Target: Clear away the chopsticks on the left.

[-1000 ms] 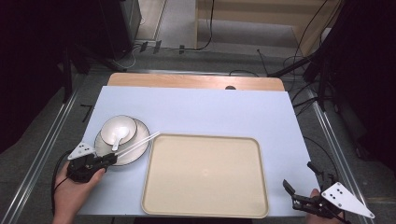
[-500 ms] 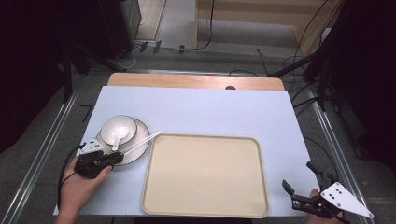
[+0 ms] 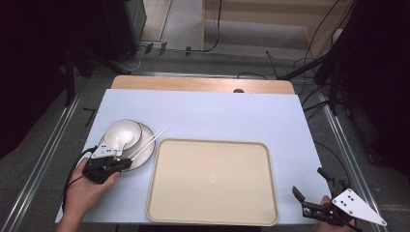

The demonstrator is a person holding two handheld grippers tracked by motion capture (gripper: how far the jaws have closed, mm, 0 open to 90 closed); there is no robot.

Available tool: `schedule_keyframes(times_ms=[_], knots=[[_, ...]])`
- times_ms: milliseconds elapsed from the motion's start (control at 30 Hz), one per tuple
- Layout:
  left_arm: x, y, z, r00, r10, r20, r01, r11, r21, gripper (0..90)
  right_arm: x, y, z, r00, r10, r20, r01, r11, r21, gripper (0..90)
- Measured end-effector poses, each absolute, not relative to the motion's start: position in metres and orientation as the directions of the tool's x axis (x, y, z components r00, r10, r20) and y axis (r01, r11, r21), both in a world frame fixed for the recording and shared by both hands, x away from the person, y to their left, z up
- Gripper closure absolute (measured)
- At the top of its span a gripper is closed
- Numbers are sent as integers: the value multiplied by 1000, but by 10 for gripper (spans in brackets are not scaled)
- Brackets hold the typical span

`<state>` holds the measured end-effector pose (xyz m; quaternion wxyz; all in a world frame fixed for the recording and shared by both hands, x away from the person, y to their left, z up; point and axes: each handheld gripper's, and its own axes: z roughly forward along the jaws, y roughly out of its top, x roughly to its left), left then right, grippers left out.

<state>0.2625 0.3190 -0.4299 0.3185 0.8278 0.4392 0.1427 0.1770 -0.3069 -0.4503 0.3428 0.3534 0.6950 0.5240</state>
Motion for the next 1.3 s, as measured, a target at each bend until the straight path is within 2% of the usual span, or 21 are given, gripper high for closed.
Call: schedule_keyframes(times_ms=[200,467,733,1300], knots=[[262,318,-428,573,818,-46,631,-405,662,853,177,-307,-450,-513,852,-105,130,199,971,37],[254,313,-418,562,820,-108,645,-353,678,853,176,-309,-450,-511,854,-102,130,194,972,37],[244,293,-414,576,809,-112,632,-355,689,853,176,-309,-449,-511,854,-101,128,192,973,37],[231,245,-426,590,780,-210,676,-336,656,852,177,-310,-450,-510,854,-102,128,193,973,37]])
